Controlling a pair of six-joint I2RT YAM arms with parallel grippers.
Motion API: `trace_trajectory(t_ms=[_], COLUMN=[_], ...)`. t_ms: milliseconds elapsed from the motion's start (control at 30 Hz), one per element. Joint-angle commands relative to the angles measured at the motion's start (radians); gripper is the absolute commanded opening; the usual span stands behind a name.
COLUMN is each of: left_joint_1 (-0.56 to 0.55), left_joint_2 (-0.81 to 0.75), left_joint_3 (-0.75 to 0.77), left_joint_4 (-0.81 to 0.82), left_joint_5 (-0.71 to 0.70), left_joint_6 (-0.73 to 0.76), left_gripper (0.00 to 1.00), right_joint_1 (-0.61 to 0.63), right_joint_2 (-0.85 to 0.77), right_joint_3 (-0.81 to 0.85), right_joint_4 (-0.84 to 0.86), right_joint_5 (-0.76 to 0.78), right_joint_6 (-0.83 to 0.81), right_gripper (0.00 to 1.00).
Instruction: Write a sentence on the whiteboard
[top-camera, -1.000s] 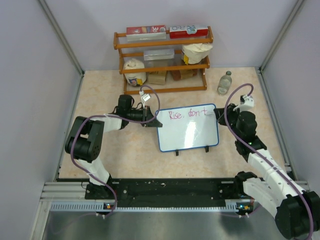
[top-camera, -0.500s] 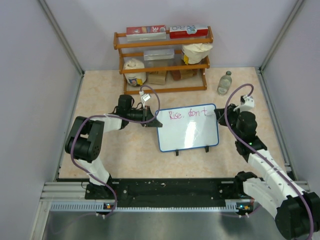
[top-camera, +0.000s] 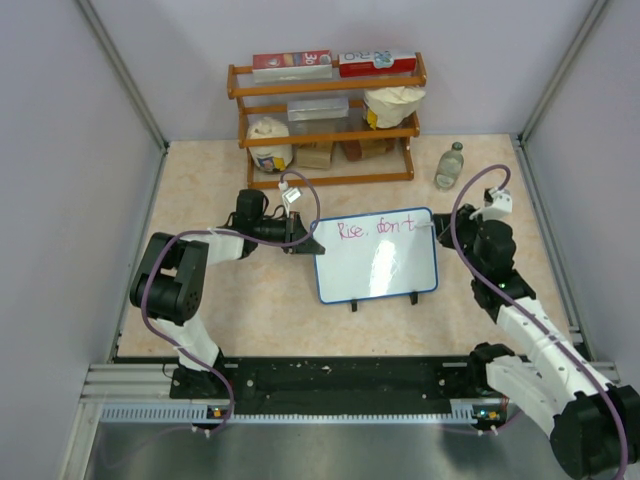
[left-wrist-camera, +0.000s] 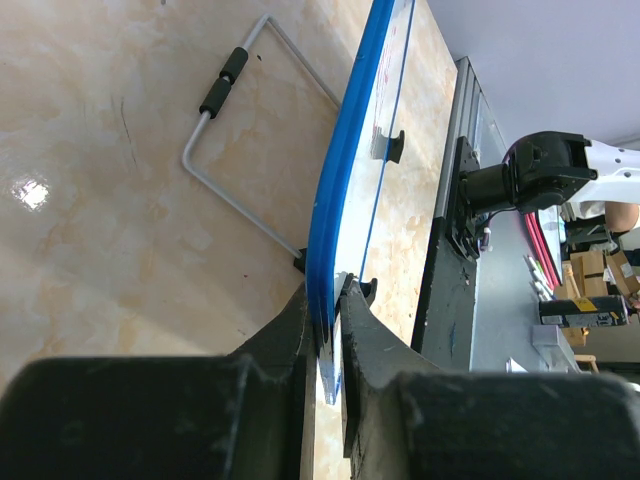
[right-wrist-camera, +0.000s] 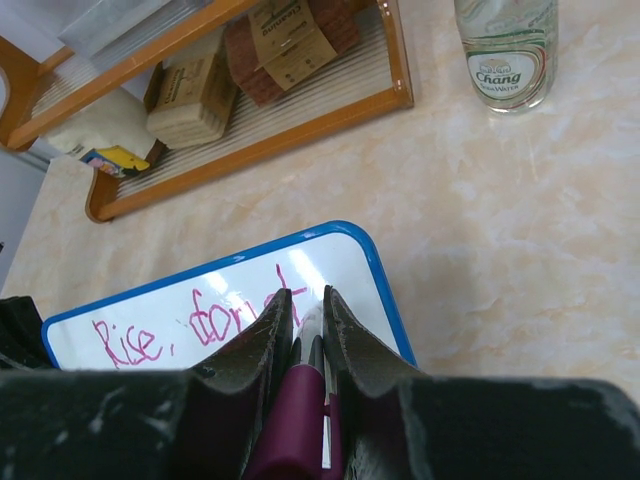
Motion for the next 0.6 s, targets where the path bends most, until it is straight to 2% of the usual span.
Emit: trace_trajectory(t_ms=[0, 567], left_joint_1=[-0.011, -0.011], left_joint_2=[0.024, 0.027], left_joint_3=[-0.027, -0.027], left_joint_4=[-0.041, -0.039], left_joint_5=[-0.107, -0.108], left_joint_6=[0.084, 0.084], left_gripper=[0.00, 0.00], right_joint_1=[-0.009, -0.009], right_joint_2=[-0.032, 0.064], right_joint_3=[0.049, 0.087], right_joint_4=[0.061, 0.185], right_joint_5=[0.014, -0.132], right_joint_6=[-0.016, 0.037], right_gripper=[0.00, 0.00])
